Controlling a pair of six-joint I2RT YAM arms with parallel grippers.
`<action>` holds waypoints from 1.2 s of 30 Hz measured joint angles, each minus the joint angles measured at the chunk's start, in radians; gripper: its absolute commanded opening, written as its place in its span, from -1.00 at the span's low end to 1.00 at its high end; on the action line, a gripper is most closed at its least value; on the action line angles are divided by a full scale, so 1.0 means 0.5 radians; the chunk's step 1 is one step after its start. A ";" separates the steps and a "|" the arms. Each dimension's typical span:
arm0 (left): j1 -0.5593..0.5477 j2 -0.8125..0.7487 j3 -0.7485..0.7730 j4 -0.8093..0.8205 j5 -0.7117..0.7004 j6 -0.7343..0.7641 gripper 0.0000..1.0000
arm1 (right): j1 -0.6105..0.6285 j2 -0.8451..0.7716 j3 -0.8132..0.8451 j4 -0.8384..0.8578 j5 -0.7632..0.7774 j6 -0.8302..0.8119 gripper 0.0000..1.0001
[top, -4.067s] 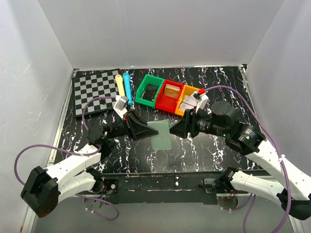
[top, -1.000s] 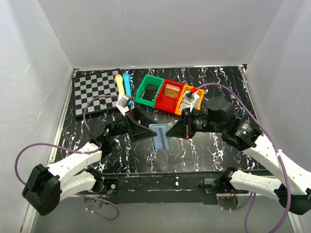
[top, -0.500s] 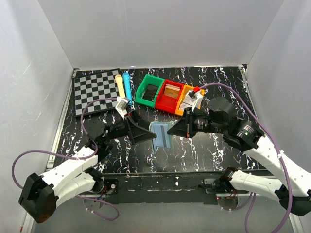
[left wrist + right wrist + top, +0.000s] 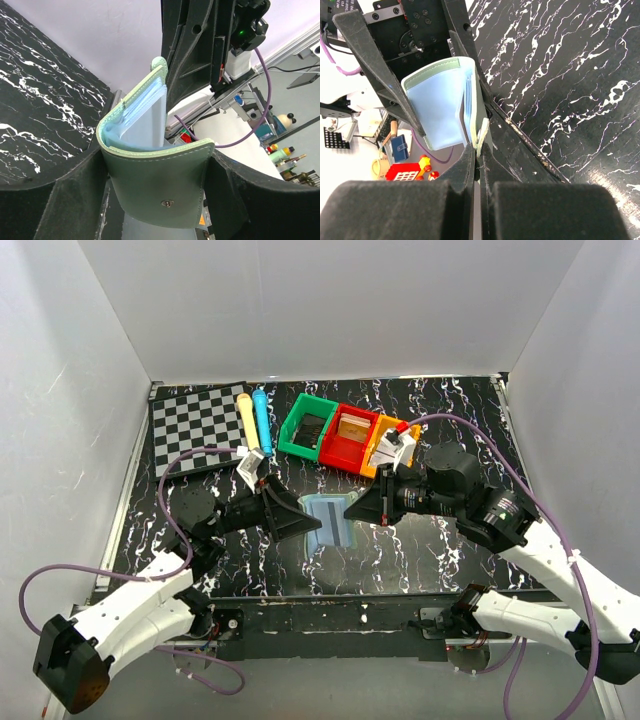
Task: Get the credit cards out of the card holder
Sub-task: Open the card holder.
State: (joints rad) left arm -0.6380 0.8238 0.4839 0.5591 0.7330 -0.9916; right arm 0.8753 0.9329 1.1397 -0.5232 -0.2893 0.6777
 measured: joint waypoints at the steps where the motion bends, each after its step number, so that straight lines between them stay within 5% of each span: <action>1: 0.000 -0.005 0.001 -0.021 -0.002 0.013 0.19 | 0.001 0.000 -0.005 0.002 -0.001 0.000 -0.97; 4: 0.000 -0.018 0.001 -0.081 -0.018 0.047 0.04 | 0.001 0.000 -0.011 0.000 0.000 0.000 -0.97; 13: -0.002 -0.096 0.001 -0.163 -0.038 0.105 0.04 | 0.005 -0.005 -0.014 0.011 -0.005 0.001 -0.97; 17: -0.002 -0.093 0.001 -0.146 -0.032 0.102 0.70 | 0.005 -0.008 -0.021 0.037 -0.020 0.005 -0.97; 22: -0.001 -0.094 0.006 -0.153 -0.021 0.084 0.77 | 0.002 -0.027 -0.021 0.052 -0.005 0.008 -0.97; 27: -0.001 -0.109 0.006 -0.154 -0.021 0.076 0.60 | 0.002 -0.063 -0.021 0.052 0.016 0.010 -0.97; 36: 0.005 -0.124 0.004 -0.205 -0.034 0.093 -0.10 | 0.002 -0.085 -0.051 0.070 0.035 0.041 -0.97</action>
State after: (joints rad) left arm -0.6357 0.7616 0.4858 0.4564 0.7158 -0.9451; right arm 0.8764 0.8906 1.1141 -0.4881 -0.2718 0.6983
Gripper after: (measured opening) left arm 0.530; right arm 0.045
